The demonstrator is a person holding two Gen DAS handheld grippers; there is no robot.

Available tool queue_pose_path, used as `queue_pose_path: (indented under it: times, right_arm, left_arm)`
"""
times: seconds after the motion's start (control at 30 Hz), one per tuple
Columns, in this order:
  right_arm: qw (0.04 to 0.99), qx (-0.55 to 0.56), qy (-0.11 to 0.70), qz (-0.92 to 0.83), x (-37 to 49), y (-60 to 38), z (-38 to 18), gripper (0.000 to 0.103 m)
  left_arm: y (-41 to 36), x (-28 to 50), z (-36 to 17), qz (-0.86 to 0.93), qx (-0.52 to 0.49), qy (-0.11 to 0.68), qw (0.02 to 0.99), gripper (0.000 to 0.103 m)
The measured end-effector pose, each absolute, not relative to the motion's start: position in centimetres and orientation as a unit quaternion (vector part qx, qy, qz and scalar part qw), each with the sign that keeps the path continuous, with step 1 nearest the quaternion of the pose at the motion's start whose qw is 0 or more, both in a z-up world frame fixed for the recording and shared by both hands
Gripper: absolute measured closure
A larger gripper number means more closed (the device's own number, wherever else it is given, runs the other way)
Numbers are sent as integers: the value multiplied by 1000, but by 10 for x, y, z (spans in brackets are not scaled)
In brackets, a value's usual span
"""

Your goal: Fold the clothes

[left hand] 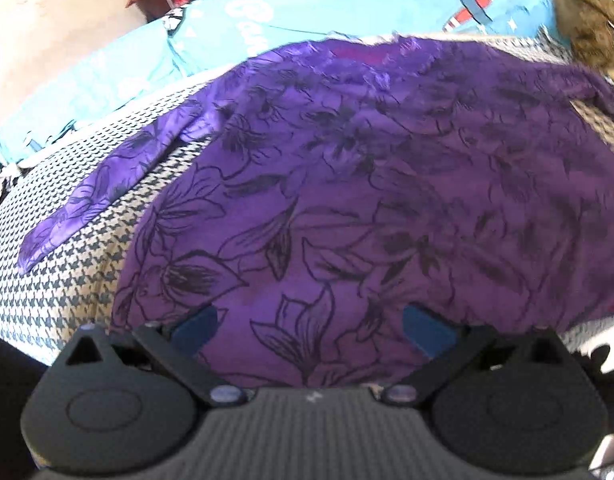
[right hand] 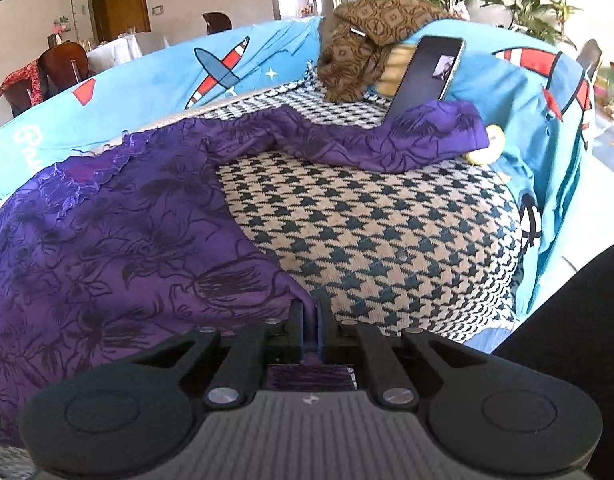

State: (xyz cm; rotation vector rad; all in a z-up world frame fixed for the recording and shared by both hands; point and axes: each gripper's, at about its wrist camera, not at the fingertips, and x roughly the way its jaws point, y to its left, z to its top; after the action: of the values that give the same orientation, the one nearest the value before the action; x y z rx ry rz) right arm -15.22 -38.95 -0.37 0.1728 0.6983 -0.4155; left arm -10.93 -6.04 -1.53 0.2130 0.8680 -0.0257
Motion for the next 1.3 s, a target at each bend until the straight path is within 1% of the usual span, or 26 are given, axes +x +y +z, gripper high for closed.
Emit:
queue_pose_path:
  times: [0.07, 0.17, 0.3, 0.43, 0.5, 0.53, 0.7, 1.07, 1.3]
  right_arm:
    - [912, 79, 335, -221, -153, -390, -3, 101]
    - [917, 105, 326, -207, -158, -395, 0, 101]
    - [931, 77, 318, -163, -156, -379, 1, 101]
    - [935, 73, 321, -132, -152, -371, -1, 99]
    - [932, 102, 328, -115, -151, -375, -4, 94]
    - [930, 117, 331, -105, -151, -377, -6, 93]
    - [918, 185, 344, -59, -150, -385, -13, 93]
    - [909, 162, 371, 94, -140, -338, -24, 93]
    - [910, 124, 359, 166, -135, -302, -24, 92]
  left_arm:
    - [-58, -107, -15, 0, 96, 418, 903, 0]
    - [-57, -104, -15, 11, 90, 420, 903, 0]
    - [-55, -105, -15, 18, 90, 421, 903, 0]
    - [-55, -104, -18, 26, 92, 425, 900, 0]
    - [-55, -104, -20, 28, 92, 428, 899, 0]
    - [-56, -104, -20, 28, 92, 428, 899, 0]
    - [-60, -104, -22, 24, 100, 428, 898, 0]
    - [-62, -103, -23, 25, 101, 423, 900, 0]
    - [-63, -103, -20, 34, 107, 405, 907, 0]
